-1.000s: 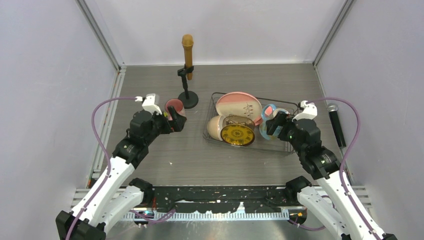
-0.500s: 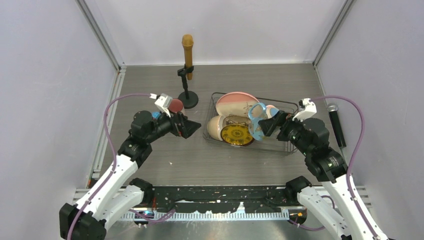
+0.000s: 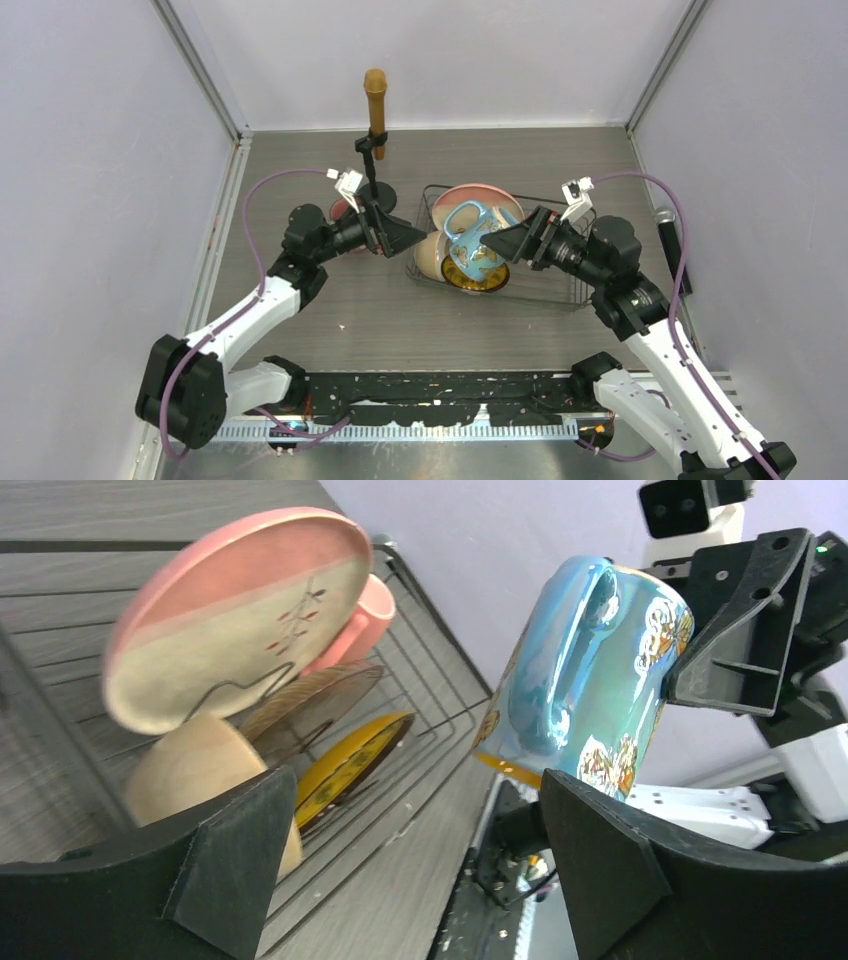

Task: Unload the mixed dishes from the dish rack
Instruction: Place the cup at the center of the board.

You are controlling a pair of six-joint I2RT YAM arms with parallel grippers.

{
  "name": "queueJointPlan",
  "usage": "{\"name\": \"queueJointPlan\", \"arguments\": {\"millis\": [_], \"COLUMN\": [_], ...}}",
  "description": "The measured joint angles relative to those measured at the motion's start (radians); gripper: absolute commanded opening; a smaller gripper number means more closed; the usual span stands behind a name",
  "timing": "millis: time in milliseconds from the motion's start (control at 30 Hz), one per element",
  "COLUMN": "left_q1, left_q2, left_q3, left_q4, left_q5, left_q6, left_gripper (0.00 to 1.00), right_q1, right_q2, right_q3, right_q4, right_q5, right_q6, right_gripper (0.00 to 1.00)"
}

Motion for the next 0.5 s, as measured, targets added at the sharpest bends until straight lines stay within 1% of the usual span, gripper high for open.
{"name": "queueJointPlan", "arguments": {"millis": [33,167,367,500], "left_q1": [-0.013,-0.074,-0.172,-0.217], "left_q2": [0.022,0.084,0.098,0.100], "left_q3": [0.008,0.038,0.039,0.038], "left_q4": [0.021,0.085,0.158,0.209], "left_q5": [0.003,-0.015,-0.171,-0.236], "left_q6": [-0.015,-0.069,-0.117,-0.132], "left_gripper": [0.88,0.85,0.85,0.80], "right_q1": [0.000,0.000,0.000,0.000], "right_q2": [0.007,0.035,0.044,0.051], "right_q3": [-0.005,-0.025,-0.090,-0.116], "right_q4": [0.029,0.121,0.231,0.272], "right_q5": [-0.021,-0.069,-0.071,-0.062], "right_q6": [0.018,0.071,0.132,0.164], "right_gripper": [0.08,0.08,0.08,0.07]}}
